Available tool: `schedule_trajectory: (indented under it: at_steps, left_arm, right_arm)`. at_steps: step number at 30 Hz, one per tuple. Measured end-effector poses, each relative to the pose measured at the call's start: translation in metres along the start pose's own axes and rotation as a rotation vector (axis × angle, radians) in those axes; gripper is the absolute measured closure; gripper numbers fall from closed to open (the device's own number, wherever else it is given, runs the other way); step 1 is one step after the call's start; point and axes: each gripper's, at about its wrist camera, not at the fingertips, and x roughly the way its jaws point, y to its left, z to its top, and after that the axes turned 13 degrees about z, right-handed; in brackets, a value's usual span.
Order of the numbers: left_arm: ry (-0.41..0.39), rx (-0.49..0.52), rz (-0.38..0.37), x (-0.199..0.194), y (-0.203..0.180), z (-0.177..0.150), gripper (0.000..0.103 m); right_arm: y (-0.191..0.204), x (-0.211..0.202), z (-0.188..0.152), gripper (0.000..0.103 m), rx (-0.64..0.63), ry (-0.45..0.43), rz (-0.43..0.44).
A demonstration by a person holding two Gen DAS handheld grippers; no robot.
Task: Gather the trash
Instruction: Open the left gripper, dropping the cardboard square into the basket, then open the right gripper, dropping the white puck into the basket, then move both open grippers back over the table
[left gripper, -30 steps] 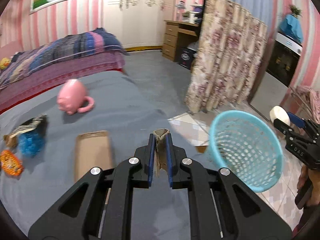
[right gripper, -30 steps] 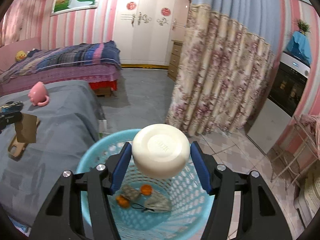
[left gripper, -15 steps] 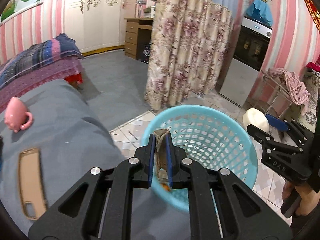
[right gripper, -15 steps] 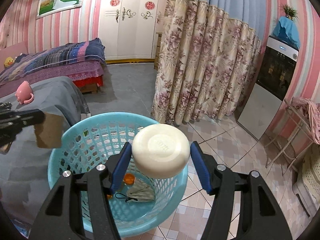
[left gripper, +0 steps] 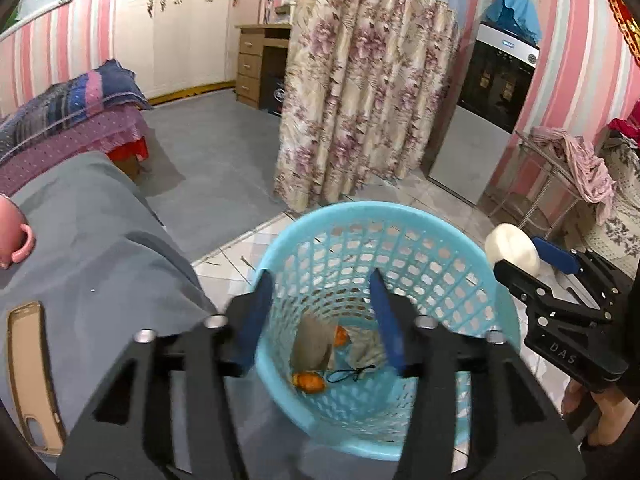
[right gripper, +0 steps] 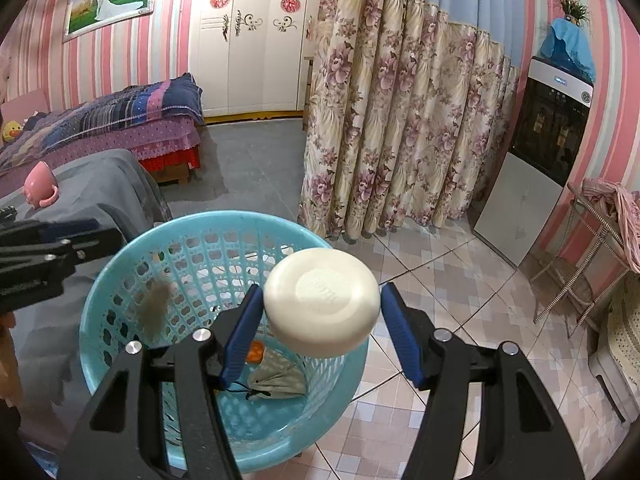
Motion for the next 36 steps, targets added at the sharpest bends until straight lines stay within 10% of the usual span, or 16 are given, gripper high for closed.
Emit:
schedule_trajectory:
  at_steps: [13, 19, 22, 28, 36]
  left_arm:
    - [-0.09, -0.056, 0.197, -0.038, 0.049, -0.001, 0.006]
    - [-0.09, -0.095, 0.236, -0.057, 0.079, -0.012, 0.006]
    - [-0.095, -0.114, 0.265, -0.068, 0.098, -0.017, 0.006]
    - [-0.089, -0.176, 0.338, -0.091, 0.148, -0.029, 0.005]
    - [-0.097, -0.246, 0.434, -0.126, 0.223, -0.045, 0.005]
  right_arm:
    - [0.022, 0.018, -0.004, 0.042, 0.012, 0.002, 0.031]
    - [0.036, 0.032, -0.003, 0.042, 0.026, 0.005, 0.037]
    - [0.04, 0.034, -0.002, 0.019, 0.044, 0.004, 0.042]
    - [0.054, 0.035, -0.001, 0.008, 0.039, -0.008, 0.005]
    - [0.101, 0.039, 0.014, 0.005, -0.003, -0.01, 0.022]
